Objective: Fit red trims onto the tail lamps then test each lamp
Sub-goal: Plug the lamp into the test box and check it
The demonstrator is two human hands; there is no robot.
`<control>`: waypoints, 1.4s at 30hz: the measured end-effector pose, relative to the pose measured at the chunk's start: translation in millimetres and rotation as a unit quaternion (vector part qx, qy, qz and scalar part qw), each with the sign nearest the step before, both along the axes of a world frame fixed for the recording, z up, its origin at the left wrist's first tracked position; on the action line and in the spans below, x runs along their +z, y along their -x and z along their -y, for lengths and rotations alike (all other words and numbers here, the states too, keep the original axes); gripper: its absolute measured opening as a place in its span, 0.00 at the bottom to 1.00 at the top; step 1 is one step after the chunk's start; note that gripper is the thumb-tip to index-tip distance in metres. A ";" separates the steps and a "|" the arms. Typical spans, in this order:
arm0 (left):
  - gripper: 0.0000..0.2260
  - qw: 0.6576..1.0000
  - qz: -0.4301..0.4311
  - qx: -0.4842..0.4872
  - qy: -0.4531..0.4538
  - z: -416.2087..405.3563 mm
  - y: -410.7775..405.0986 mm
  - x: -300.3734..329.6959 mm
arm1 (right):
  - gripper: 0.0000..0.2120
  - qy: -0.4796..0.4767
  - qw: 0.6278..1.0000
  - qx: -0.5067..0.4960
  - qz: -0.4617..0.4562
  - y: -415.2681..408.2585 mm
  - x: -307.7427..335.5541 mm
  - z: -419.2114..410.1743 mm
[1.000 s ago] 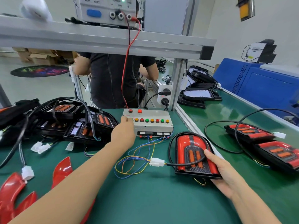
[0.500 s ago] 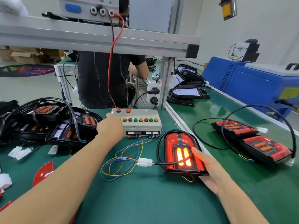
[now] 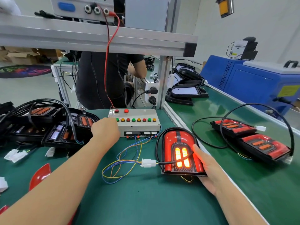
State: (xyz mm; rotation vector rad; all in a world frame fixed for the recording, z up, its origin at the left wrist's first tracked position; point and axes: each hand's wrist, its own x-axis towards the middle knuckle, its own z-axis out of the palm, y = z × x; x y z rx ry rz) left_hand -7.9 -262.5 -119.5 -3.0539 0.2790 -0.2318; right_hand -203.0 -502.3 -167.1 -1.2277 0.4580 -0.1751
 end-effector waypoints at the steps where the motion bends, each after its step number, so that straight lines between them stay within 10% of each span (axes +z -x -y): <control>1: 0.10 1.000 0.004 -0.001 0.011 -1.4 1.0 -1.0 | 0.26 -0.001 1.000 -0.004 0.008 0.4 0.0 -1.1; 9: 0.20 0.984 0.052 -0.053 0.162 12.6 26.9 -15.3 | 0.32 -0.034 0.998 -0.047 0.025 -7.0 2.3 -7.3; 20: 0.27 0.944 0.006 -0.074 0.321 16.7 33.3 -26.7 | 0.17 -0.094 0.992 -0.054 0.063 -14.9 -7.0 -6.4; 31: 0.35 0.987 0.071 -0.127 0.064 33.8 30.3 -33.9 | 0.04 -0.121 0.986 -0.078 0.089 -10.3 -5.0 -10.6; 42: 0.38 0.990 -0.087 -0.081 0.075 88.8 29.2 -16.0 | 0.09 -0.124 0.986 -0.052 0.096 -11.6 -7.4 -6.3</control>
